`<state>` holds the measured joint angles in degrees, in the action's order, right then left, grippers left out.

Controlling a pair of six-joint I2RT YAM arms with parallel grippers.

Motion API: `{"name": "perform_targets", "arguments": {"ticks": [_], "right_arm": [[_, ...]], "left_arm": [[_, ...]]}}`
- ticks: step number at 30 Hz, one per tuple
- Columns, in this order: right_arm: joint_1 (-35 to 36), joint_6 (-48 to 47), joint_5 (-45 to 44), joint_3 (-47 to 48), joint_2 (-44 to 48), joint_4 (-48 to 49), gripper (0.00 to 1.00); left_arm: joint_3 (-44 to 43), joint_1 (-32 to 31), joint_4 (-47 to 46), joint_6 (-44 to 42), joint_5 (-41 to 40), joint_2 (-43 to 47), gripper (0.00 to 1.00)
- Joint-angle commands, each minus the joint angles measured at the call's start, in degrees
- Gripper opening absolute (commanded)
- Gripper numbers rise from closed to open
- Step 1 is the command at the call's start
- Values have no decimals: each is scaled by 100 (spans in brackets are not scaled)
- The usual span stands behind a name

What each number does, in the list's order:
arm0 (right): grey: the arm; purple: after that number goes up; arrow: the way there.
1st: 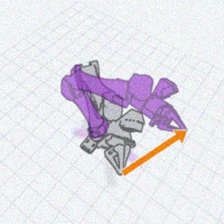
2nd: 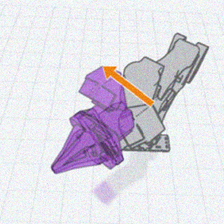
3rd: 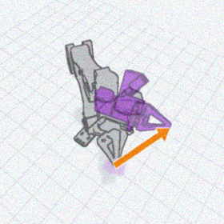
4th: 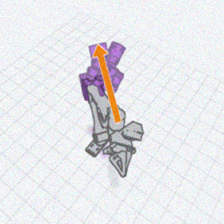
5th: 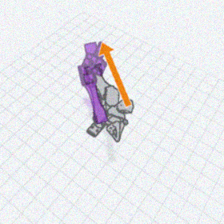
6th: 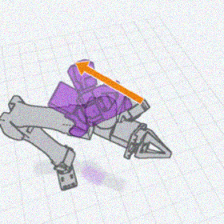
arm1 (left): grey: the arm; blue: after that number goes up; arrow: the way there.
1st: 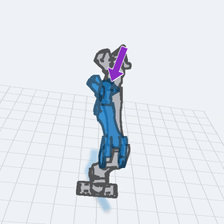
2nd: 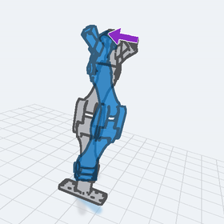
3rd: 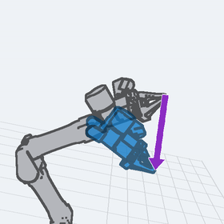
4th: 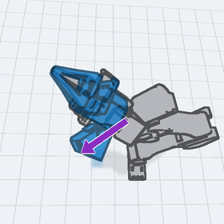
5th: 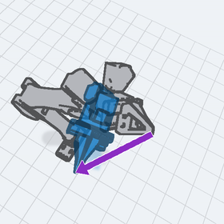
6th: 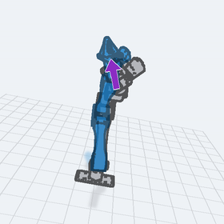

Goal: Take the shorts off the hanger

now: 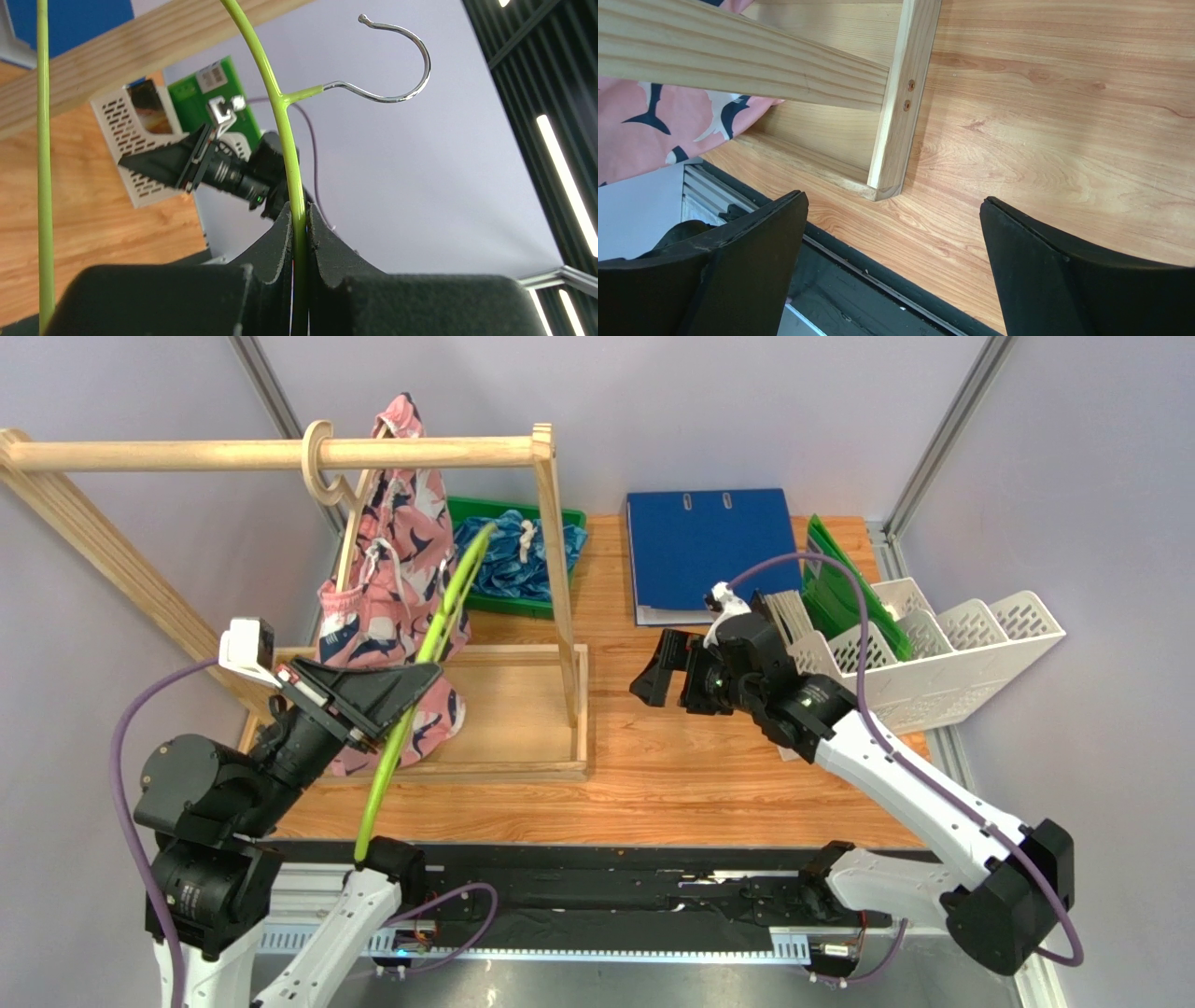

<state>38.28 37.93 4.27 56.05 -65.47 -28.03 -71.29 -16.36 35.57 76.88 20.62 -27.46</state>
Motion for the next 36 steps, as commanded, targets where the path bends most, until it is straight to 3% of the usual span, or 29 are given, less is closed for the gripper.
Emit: {"name": "perform_targets", "arguments": {"ticks": [1, 6, 8, 19, 29, 36], "right_arm": [[293, 144, -417, 176, 324, 44, 100], [794, 451, -2268, 775, 368, -860, 100], [970, 566, -2606, 872, 456, -967, 100], [979, 303, -2501, 494, 1353, -458, 100], [979, 232, -2607, 521, 1485, -633, 100], [979, 197, -2695, 556, 1590, -712, 100]], "left_arm": [[-316, 28, -1094, 318, -559, -337, 0], [-657, 28, -1527, 653, -323, -996, 0], [-948, 28, -1527, 644, -322, -1322, 0], [-1345, -16, -1808, 1118, 56, -2325, 0], [-1221, -649, -1940, 1206, 109, -2782, 0], [-764, -737, -2116, 1180, -743, -2308, 0]]}}
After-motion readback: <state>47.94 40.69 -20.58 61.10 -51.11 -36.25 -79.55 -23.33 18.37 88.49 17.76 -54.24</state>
